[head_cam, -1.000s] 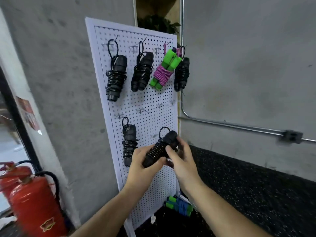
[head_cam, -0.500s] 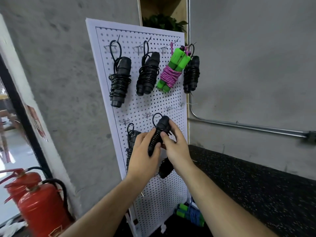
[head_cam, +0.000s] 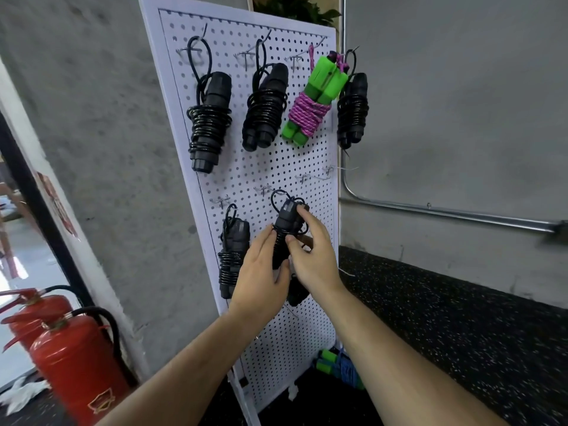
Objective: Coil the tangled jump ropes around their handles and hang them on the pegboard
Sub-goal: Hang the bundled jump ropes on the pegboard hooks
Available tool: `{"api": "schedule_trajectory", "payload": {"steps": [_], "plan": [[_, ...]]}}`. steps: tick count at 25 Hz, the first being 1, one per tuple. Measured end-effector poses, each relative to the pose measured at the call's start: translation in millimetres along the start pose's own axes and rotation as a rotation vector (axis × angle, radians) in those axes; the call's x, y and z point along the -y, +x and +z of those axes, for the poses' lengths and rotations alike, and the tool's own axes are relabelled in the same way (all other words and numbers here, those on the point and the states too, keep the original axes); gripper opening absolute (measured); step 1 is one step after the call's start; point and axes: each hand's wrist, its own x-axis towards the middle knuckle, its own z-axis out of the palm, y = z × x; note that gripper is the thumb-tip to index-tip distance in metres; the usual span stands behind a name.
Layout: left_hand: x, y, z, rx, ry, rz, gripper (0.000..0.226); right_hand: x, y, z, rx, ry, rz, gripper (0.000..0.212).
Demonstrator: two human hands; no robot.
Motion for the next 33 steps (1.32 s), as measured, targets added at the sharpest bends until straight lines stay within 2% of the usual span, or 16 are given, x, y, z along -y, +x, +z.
{"api": "schedule_trajectory", "payload": {"steps": [3,6,9,12,16,22,28,31,33], "plan": [[4.8,-4.7,3.2,0.012,0.005,0.004,0.064,-2.3,-13.2,-11.3,0.053,-0.141,-0.061,0.051],[7.2,-19.3,10.1,0.029,0.033,0.072,0.063,-8.8,-36.7,-22.3,0.166,-0.424,-0.181,0.047],[16.2,-49.9,25.1,0.068,0.016,0.099,0.063,-13.8,-64.3,-33.7,0.298,-0.698,-0.209,0.046],[37.1,-88.1,53.2,0.174,0.024,0.031,0.063,-36.5,-96.5,-40.2,0.418,-0.845,-0.131,0.050],[70.3,-139.4,104.3,0.442,0.043,-0.064,0.068,-105.8,-137.5,-39.3,0.657,-1.062,0.028,0.054],[128.7,-184.9,184.5,0.771,0.125,-0.223,0.081,-217.6,-179.0,-29.1,0.803,-1.045,0.284,0.059],[173.2,-204.8,241.6,0.919,0.206,-0.404,0.068,-314.5,-192.7,-15.6,0.839,-0.990,0.444,0.049],[204.0,-217.9,268.4,1.006,0.284,-0.480,0.071,-356.7,-196.5,2.7,0.891,-0.952,0.521,0.045],[218.0,-224.6,275.0,1.074,0.346,-0.528,0.075,-377.5,-199.6,15.5,0.918,-0.971,0.502,0.045]]}}
